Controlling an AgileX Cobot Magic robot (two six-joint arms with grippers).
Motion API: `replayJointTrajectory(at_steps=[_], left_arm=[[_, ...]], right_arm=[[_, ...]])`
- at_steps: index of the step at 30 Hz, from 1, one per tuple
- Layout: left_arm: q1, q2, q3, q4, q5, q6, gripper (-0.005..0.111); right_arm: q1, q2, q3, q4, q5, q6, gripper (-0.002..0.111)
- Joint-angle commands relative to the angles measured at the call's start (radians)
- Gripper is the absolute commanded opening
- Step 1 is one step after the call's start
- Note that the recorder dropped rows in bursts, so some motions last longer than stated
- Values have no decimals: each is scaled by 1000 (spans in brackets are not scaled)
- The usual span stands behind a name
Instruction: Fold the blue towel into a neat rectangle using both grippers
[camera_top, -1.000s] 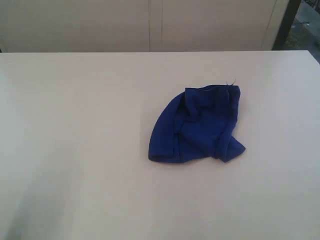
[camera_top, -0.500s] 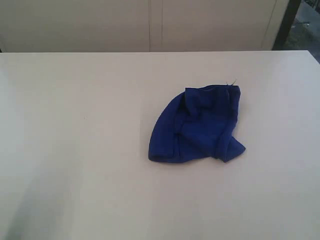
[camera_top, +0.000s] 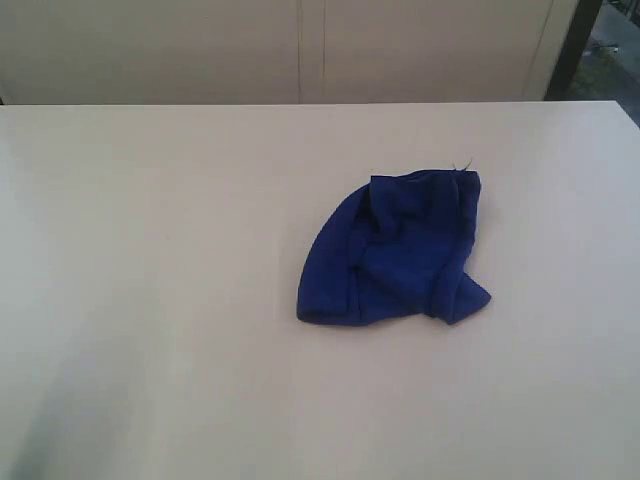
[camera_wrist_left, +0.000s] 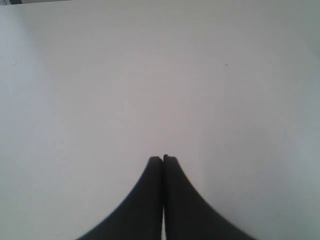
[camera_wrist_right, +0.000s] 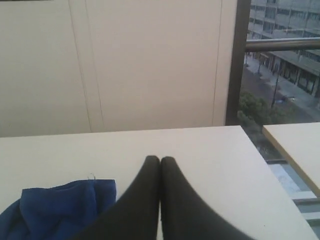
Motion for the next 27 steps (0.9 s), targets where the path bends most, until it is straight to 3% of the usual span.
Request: replayJointTrajectory(at_steps=[1,7,21,27], left_arm=[[3,-3,2,-9,3,-1,0],[3,-3,2,-9,3,-1,0],[3,-3,2,-9,3,-1,0],[3,-3,2,-9,3,-1,0]], right_arm=[[0,205,-111,0,71,8,0],[17,510,-236,9,143,8,0],[164,1014,-488,37,213,-47,0],[169,1167,-619,232,293,-245,0]])
